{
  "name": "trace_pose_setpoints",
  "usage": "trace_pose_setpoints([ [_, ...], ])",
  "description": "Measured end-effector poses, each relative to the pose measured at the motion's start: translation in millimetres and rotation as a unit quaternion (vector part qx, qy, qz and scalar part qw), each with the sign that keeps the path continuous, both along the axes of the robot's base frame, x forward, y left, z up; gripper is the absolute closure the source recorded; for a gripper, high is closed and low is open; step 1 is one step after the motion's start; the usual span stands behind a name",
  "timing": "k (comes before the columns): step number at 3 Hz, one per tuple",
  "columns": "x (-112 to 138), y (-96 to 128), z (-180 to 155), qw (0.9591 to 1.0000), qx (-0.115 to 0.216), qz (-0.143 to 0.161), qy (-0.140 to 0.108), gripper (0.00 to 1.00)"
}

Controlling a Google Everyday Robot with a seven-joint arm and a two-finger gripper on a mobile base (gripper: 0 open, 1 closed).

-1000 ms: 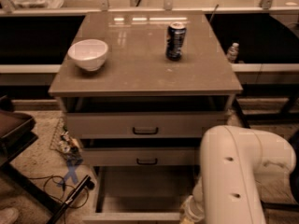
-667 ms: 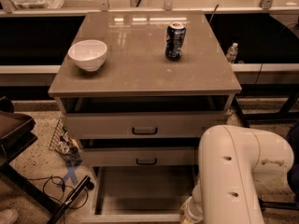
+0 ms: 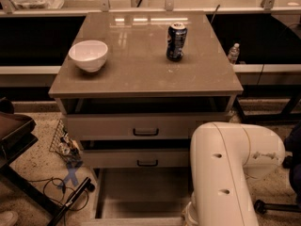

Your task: Open bottom drawer

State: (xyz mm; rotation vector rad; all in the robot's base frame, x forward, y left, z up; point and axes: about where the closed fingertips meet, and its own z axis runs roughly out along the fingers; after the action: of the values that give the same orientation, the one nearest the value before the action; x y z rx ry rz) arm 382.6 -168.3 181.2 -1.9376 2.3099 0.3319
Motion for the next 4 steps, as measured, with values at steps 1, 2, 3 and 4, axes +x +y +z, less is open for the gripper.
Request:
trace_pose_setpoints([
  [1,-1.4,0.8,-1.0,1.0,0.0,0.0,0.001,0.51],
  [2,-2.3,1.2,-1.5,1.0,0.001,0.001,0.002,0.28],
  [3,-3.4,1.8,-2.2,1.0,0.001,0.001,0.003,0.05],
  [4,-4.5,2.4,-1.4,1.0,0.001,0.002,0.006,0.0],
])
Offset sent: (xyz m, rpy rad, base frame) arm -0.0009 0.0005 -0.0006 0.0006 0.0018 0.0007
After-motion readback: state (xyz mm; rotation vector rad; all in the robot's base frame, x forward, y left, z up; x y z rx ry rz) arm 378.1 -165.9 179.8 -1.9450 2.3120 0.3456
